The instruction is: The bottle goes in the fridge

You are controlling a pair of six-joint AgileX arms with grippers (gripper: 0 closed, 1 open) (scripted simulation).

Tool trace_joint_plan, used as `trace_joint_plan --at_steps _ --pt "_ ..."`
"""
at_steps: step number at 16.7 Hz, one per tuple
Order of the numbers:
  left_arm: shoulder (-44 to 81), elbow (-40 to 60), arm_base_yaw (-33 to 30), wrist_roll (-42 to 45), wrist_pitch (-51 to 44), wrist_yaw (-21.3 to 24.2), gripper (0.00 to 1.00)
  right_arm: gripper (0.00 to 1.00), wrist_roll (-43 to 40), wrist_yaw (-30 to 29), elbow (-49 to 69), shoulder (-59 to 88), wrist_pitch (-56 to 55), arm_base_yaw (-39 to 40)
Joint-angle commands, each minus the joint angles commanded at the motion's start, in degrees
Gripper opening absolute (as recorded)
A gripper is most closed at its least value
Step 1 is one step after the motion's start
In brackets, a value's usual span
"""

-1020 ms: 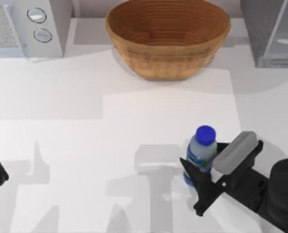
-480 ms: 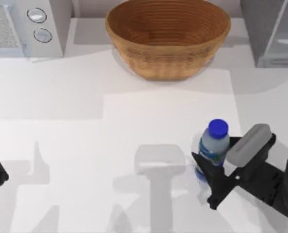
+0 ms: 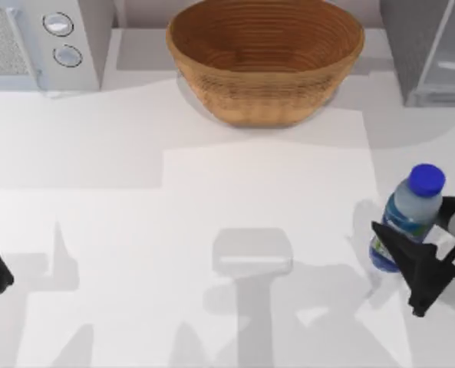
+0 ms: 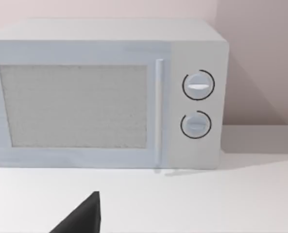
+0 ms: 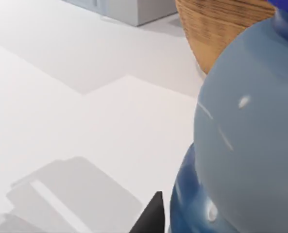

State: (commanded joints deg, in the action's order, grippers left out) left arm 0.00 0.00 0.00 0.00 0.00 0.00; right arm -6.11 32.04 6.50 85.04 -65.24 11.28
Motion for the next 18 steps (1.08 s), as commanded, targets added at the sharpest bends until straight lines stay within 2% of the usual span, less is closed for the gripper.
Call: trace_joint_plan --at_steps 3,9,13,18 --pt "0.0 0.0 0.0 0.0 0.0 0.0 1.0 0.01 -1.78 2.24 -0.93 -2.42 2.5 -2.81" --pt "0.0 0.0 0.0 0.0 0.0 0.0 1.0 0.01 -1.45 1.31 -0.76 -3.81 3.92 -2.75" --pt "0.0 0.0 0.0 0.0 0.0 0.0 1.0 0.01 -0.46 -3.08 -1.21 -13.73 11.47 -3.94" --pt "0.0 0.0 0.0 0.0 0.0 0.0 1.0 0.01 1.47 -12.05 -3.15 -37.12 28.2 -6.31"
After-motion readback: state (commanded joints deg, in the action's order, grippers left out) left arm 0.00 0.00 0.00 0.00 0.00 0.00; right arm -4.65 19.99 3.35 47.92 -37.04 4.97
